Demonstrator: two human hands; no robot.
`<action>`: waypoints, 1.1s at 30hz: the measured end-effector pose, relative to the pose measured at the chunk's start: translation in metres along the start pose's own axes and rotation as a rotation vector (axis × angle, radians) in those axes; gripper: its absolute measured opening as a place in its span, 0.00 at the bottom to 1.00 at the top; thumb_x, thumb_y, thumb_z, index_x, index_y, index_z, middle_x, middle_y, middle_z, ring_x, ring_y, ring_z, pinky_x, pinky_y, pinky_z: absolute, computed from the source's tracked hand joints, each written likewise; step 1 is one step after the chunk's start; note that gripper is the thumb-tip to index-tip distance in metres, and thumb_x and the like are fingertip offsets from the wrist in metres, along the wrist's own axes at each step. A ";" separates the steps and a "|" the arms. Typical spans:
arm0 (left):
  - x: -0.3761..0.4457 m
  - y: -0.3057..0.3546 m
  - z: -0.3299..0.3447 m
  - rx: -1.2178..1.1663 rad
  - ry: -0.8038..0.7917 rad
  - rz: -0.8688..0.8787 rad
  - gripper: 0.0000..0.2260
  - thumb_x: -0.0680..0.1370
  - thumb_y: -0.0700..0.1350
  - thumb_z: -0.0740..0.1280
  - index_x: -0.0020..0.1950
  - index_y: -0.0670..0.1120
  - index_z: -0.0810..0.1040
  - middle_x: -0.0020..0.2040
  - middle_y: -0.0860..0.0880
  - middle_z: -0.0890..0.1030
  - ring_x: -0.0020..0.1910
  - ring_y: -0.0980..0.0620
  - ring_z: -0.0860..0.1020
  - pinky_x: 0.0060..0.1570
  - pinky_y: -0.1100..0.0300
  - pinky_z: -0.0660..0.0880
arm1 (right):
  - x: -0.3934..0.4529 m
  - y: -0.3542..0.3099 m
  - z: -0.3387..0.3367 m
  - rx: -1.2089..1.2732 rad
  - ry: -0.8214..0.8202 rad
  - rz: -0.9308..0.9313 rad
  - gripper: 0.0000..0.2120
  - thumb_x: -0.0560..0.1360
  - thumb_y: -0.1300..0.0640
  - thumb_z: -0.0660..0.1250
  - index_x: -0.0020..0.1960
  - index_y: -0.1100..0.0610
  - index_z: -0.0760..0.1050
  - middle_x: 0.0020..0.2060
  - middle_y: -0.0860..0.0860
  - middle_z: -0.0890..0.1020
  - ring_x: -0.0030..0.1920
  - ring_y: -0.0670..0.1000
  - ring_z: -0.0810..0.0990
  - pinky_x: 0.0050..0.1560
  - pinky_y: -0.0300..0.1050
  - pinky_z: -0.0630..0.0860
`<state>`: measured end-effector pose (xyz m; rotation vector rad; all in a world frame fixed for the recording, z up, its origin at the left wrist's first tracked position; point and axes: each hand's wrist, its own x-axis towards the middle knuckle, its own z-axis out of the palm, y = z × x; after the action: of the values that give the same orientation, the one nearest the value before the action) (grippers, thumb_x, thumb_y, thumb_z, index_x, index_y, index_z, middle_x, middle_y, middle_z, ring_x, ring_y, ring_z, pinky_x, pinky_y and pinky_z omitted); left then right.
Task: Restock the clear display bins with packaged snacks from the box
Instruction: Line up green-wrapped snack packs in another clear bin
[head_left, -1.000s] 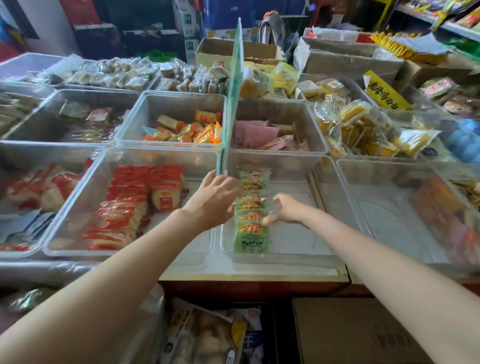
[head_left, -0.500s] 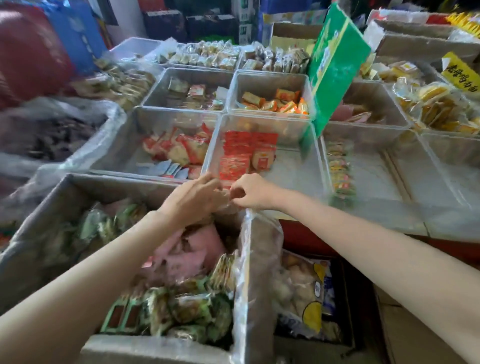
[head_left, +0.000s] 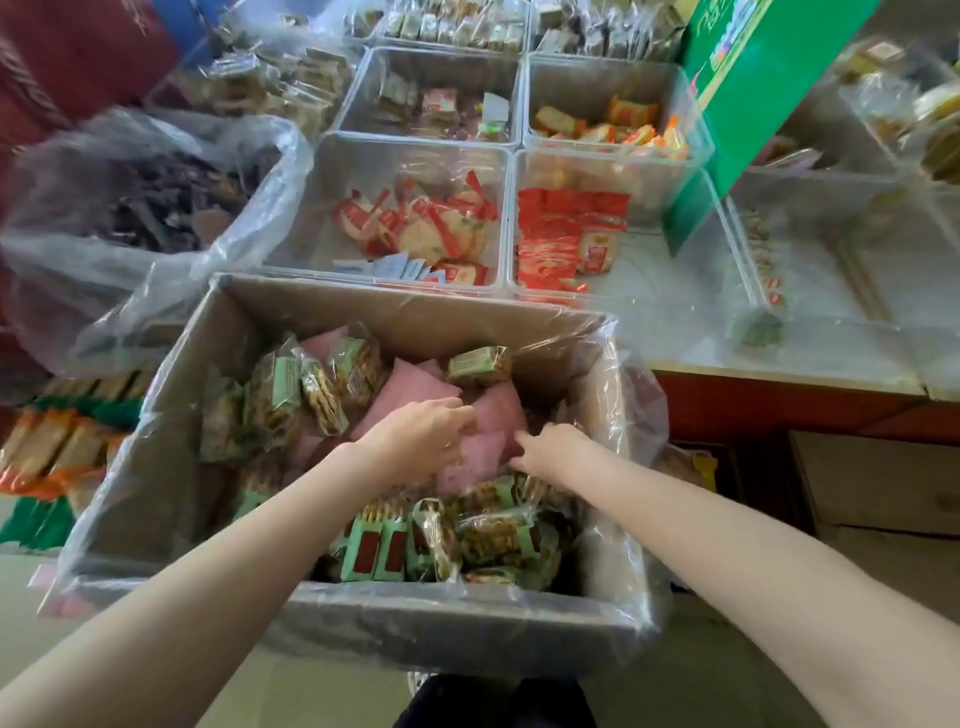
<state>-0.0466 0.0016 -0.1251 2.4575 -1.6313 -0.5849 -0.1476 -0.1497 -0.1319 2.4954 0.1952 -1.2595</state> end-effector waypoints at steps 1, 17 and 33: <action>0.001 -0.001 0.000 -0.044 0.020 0.000 0.12 0.74 0.41 0.65 0.58 0.43 0.75 0.52 0.47 0.78 0.49 0.45 0.78 0.49 0.52 0.74 | -0.002 0.002 -0.003 0.019 0.039 -0.010 0.30 0.77 0.64 0.61 0.76 0.50 0.55 0.74 0.58 0.56 0.64 0.63 0.71 0.55 0.53 0.74; -0.001 -0.009 -0.057 -1.183 0.162 -0.359 0.21 0.71 0.39 0.72 0.62 0.44 0.71 0.56 0.42 0.80 0.46 0.50 0.82 0.41 0.62 0.80 | -0.061 0.064 -0.038 1.679 0.263 -0.059 0.36 0.72 0.52 0.71 0.74 0.55 0.57 0.62 0.56 0.74 0.55 0.56 0.80 0.40 0.41 0.80; -0.019 -0.017 -0.045 -0.983 0.236 -0.410 0.17 0.71 0.42 0.73 0.56 0.47 0.71 0.45 0.53 0.78 0.40 0.58 0.78 0.38 0.65 0.76 | 0.005 -0.015 0.001 0.676 -0.269 -0.054 0.45 0.68 0.32 0.65 0.76 0.52 0.53 0.76 0.52 0.56 0.74 0.56 0.59 0.71 0.55 0.62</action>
<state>-0.0207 0.0212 -0.0843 1.9504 -0.5053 -0.8372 -0.1490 -0.1359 -0.1403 2.8097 -0.2798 -1.9169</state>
